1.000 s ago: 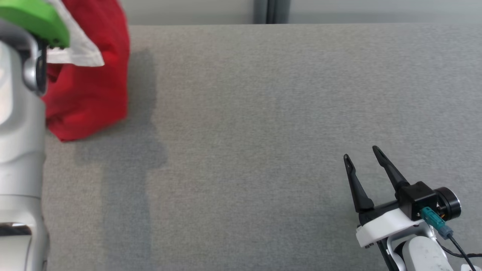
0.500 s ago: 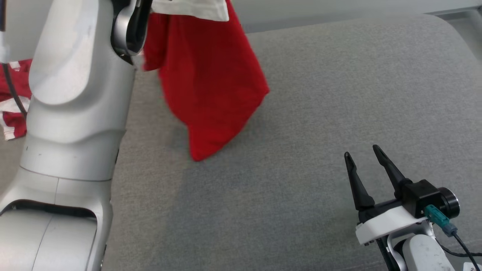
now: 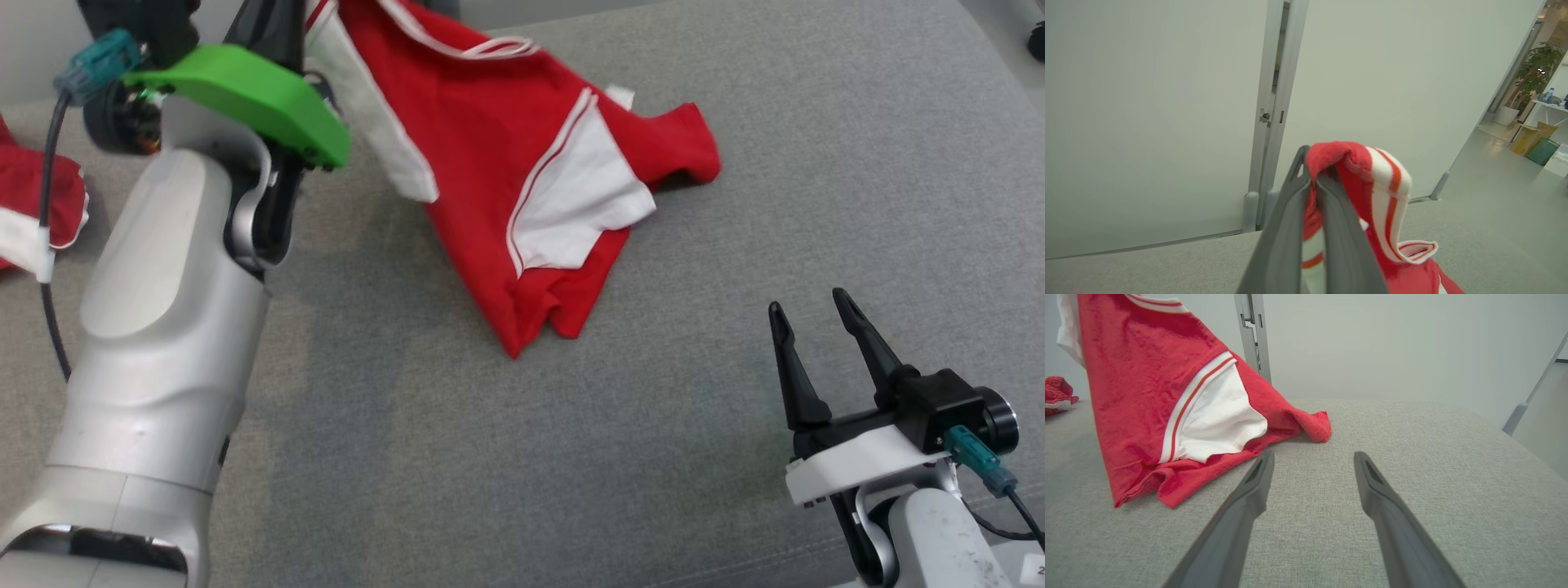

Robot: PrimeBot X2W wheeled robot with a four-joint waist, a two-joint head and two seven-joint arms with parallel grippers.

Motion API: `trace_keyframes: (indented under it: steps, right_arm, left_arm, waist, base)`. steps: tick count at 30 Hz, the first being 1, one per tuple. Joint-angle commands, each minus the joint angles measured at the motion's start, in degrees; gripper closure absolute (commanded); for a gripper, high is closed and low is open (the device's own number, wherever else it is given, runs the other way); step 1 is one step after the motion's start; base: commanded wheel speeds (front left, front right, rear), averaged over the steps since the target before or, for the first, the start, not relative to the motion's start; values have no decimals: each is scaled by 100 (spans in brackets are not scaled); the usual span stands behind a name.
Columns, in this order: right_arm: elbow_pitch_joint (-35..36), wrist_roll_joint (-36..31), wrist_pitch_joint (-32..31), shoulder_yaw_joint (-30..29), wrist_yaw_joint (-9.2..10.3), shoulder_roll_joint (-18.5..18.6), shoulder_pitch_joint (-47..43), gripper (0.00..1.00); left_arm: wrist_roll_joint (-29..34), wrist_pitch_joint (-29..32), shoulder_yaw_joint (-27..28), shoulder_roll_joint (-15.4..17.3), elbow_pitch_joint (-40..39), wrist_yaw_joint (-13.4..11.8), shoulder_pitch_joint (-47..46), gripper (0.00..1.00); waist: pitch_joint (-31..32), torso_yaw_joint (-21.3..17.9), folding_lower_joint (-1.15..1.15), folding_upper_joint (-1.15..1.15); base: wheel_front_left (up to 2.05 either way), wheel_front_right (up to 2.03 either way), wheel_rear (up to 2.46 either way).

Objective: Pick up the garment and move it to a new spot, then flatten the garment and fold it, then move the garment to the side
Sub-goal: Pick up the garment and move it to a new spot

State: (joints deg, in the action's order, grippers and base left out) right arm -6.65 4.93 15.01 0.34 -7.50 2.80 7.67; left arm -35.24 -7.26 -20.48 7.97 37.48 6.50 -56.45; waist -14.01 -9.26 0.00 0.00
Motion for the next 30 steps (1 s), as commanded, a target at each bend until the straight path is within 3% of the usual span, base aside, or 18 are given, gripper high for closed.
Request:
trace_keyframes:
  steps: [1,8,15,18,25,30]
  right_arm:
    - [20,-3,27,-4,2,18,67,0]
    - [49,-80,26,68,2,18,210,0]
    - [68,-153,27,153,2,18,286,0]
    - [75,-164,26,190,2,18,323,0]
    - [26,-267,27,182,2,19,262,0]
    - [19,-352,26,137,2,19,189,0]
  left_arm:
    - [80,-130,13,142,163,-22,163,100]
    - [275,-628,117,638,1057,-64,370,100]
    - [586,-782,90,881,1500,-143,325,99]
    - [701,-797,170,941,1412,-159,469,0]
    - [1102,-797,434,949,680,-105,1145,0]
    - [1308,-798,743,756,-22,-41,1909,0]
  waist:
    - [-187,29,0,0]
    - [-508,89,0,0]
    - [-702,115,0,0]
    - [-734,127,0,0]
    - [-587,301,0,0]
    - [-338,499,0,0]
  base:
    - [0,0,0]
    - [0,0,0]
    - [0,0,0]
    - [0,0,0]
    - [0,0,0]
    - [0,0,0]
